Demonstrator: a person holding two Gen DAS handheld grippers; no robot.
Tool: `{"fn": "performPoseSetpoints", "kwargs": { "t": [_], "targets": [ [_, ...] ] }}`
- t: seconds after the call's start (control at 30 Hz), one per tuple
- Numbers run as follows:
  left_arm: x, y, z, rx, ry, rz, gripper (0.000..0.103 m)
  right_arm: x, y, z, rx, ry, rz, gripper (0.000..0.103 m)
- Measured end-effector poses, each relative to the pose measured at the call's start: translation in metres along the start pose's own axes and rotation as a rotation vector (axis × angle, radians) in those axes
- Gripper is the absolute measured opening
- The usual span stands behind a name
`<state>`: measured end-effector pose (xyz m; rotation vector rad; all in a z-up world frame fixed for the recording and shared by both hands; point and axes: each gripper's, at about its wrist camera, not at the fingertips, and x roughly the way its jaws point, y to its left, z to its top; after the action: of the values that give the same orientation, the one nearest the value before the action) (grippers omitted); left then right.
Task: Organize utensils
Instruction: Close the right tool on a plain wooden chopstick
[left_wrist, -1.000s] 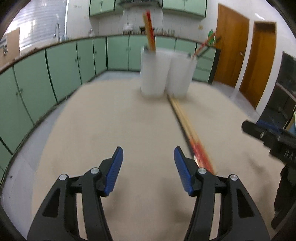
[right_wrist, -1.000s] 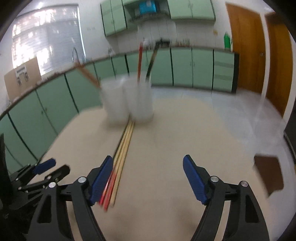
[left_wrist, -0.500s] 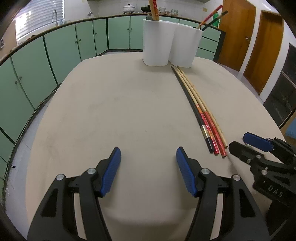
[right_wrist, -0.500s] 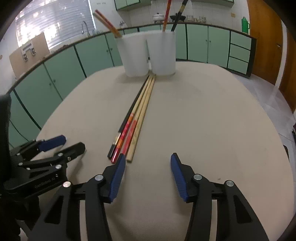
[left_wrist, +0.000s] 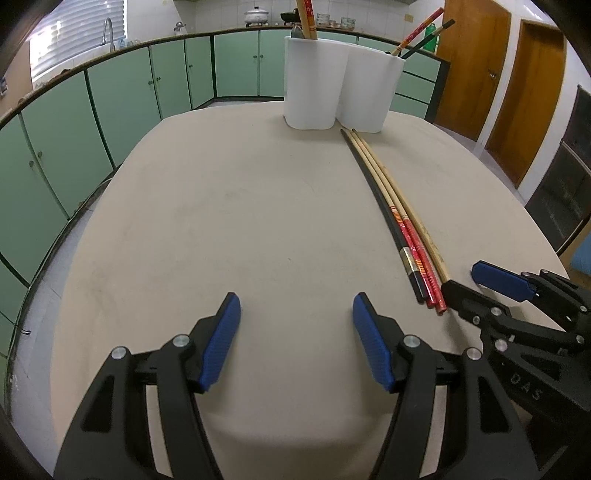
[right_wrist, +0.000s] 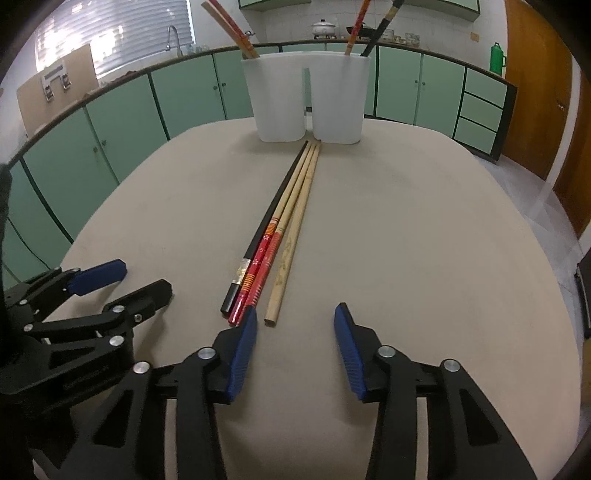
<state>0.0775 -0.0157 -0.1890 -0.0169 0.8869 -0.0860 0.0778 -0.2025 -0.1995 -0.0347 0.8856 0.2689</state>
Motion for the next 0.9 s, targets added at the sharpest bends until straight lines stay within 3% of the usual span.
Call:
{"fn": "performPoseSetpoints", "kwargs": {
  "t": [0.17, 0.53, 0.67, 0.9],
  "targets": [
    [0.0, -0.001, 0.001, 0.0, 0.0, -0.001, 0.063, -0.002, -0.015, -0.001, 0.044, -0.003, 0.012, 0.008],
    [0.001, -0.005, 0.001, 0.018, 0.005, 0.017, 0.064, 0.003, -0.014, 0.003, 0.062, -0.001, 0.056, 0.012],
    [0.001, -0.005, 0.001, 0.025, 0.007, 0.02, 0.065, 0.003, -0.016, 0.002, 0.071, -0.004, 0.073, 0.008],
    [0.001, -0.017, 0.003, 0.035, 0.002, -0.035, 0.065, -0.005, -0.035, -0.004, 0.098, -0.014, 0.017, 0.007]
  ]
}}
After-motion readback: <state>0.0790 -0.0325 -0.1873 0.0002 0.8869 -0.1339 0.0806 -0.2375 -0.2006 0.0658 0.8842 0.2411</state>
